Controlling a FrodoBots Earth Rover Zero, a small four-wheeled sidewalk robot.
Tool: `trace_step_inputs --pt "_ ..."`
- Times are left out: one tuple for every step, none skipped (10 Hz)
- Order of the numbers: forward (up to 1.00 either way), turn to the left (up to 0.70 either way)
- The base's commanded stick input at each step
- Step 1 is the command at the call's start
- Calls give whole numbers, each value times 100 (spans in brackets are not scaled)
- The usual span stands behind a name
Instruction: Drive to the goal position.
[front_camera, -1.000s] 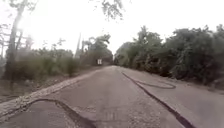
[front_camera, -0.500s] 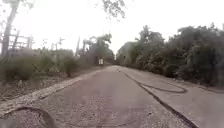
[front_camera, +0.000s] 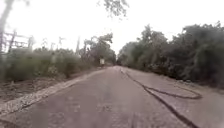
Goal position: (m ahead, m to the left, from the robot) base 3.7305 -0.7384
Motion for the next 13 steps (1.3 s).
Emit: trace_step_inputs --pt "85 0" --pt "85 0" --pt "85 0" --pt "85 0" --pt "85 -1" --pt "85 -9" --pt "85 -25" --pt "85 -34" --pt "85 -34" --pt "85 -34" --pt "85 -5" --pt "85 -2" --pt "85 0"
